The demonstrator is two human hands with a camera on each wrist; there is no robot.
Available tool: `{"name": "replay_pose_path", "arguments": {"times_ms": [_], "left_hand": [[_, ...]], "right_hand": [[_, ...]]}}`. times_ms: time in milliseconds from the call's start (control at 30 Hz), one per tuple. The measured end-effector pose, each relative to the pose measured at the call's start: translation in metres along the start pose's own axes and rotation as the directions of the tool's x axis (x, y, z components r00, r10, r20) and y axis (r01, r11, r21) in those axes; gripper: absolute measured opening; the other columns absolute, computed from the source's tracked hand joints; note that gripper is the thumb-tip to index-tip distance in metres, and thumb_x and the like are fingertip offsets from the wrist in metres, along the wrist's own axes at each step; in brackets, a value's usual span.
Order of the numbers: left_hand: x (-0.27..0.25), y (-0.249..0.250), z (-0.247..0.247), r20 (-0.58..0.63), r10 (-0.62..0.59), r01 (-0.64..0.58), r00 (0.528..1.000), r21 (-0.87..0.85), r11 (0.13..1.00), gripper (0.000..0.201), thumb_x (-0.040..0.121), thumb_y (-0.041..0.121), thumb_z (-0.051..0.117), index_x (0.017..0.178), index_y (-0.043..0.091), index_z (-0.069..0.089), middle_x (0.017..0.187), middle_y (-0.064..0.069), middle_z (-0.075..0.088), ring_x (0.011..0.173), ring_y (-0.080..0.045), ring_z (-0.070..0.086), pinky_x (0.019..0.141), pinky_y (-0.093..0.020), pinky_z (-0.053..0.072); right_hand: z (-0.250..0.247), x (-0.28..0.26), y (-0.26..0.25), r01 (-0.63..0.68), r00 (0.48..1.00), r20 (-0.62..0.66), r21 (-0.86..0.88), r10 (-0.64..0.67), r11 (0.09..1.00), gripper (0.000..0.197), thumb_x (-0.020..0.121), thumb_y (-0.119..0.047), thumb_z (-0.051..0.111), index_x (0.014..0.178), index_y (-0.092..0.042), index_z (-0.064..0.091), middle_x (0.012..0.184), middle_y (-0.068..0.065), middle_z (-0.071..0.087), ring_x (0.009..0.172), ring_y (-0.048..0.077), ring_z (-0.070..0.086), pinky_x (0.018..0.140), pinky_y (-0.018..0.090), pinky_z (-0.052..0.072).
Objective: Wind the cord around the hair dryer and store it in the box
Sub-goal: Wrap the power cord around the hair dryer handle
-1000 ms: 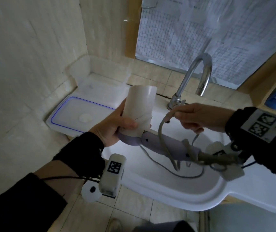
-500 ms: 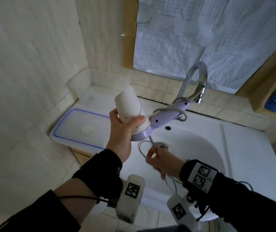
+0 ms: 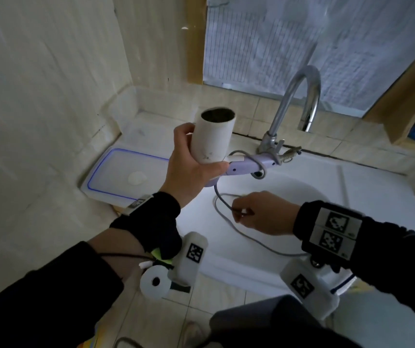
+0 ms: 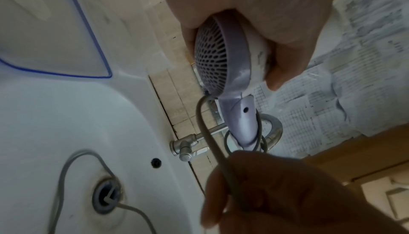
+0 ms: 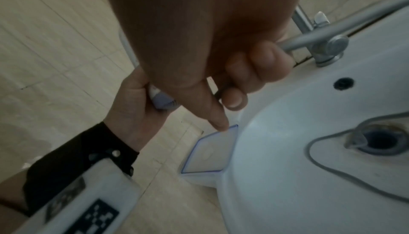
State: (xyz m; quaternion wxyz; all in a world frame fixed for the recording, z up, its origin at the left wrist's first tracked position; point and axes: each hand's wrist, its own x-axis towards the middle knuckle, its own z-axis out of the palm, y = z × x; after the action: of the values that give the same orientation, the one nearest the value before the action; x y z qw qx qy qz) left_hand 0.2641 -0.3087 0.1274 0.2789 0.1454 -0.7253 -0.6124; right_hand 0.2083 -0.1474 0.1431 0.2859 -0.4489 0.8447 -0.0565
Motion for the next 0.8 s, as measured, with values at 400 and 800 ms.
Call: {"name": "replay_pose_path", "arguments": {"times_ms": [400, 800], "left_hand": [[-0.019, 0.0, -0.007, 0.311, 0.015, -0.086, 0.95, 0.218, 0.972, 0.073, 0.055, 0.02, 0.088, 0.101, 0.04, 0.034, 0.097, 0.019, 0.05, 0.084, -0.001, 0.055, 0.061, -0.008, 0.046], [-0.013, 0.005, -0.014, 0.562, -0.128, 0.063, 0.818, 0.133, 0.989, 0.075, 0.051, 0.012, 0.082, 0.107, 0.037, 0.039, 0.101, 0.009, 0.055, 0.088, -0.006, 0.059, 0.069, -0.021, 0.051]], "right_hand": [[-0.045, -0.011, 0.007, -0.014, 0.998, -0.068, -0.14, 0.004, 0.99, 0.019, 0.084, -0.04, 0.061, 0.07, -0.027, 0.057, 0.061, -0.016, 0.048, 0.06, 0.002, 0.047, 0.057, 0.016, 0.034], [-0.068, -0.018, 0.029, -0.007, 1.0, 0.017, 0.111, 0.006, 0.994, 0.009, 0.079, -0.017, 0.07, 0.075, -0.023, 0.065, 0.072, -0.003, 0.065, 0.065, 0.009, 0.057, 0.071, 0.026, 0.049]]}}
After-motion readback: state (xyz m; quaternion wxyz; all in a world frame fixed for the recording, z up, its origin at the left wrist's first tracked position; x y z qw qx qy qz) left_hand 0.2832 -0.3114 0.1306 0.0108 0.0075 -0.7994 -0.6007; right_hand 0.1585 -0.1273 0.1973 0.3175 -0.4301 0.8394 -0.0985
